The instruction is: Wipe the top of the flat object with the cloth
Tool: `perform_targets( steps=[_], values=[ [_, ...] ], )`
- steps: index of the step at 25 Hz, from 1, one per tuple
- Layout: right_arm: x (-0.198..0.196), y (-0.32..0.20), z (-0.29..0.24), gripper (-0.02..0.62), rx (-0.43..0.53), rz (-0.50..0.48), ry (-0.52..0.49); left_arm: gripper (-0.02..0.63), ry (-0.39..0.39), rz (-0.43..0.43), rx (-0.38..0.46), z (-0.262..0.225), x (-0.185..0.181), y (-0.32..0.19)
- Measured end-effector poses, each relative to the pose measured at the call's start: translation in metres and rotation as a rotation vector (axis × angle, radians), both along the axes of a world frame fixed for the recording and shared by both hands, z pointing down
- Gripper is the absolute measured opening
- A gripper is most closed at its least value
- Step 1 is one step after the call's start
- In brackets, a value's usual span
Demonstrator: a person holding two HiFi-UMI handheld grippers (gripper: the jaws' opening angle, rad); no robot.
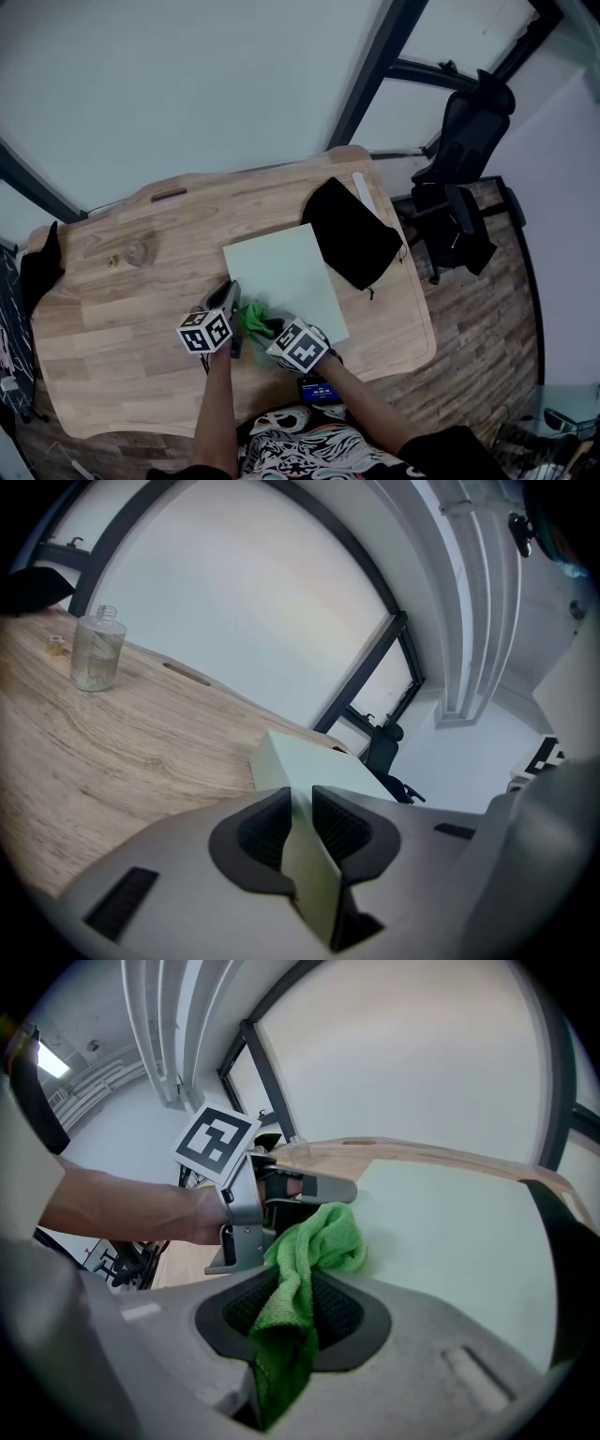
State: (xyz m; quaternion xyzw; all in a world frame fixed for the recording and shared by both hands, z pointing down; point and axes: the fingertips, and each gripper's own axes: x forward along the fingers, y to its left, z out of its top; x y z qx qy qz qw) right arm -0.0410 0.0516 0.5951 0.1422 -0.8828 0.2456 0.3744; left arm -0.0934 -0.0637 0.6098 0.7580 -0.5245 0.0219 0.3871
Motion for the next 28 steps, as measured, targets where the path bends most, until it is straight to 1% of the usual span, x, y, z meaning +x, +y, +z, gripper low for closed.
perform_targets(
  steps=[10, 20, 28],
  values=[
    [-0.003, 0.018, 0.002, 0.089, -0.079, 0.002, -0.014, 0.071, -0.001, 0.004, 0.004, 0.002, 0.001, 0.0],
    [-0.004, 0.026, -0.002, 0.088, -0.184, -0.011, -0.025, 0.071, -0.003, 0.003, 0.003, 0.001, 0.001, 0.0],
    [-0.002, 0.026, -0.004, 0.089, -0.217, 0.013, -0.055, 0.07, 0.004, 0.005, 0.004, 0.002, 0.001, -0.001]
  ],
)
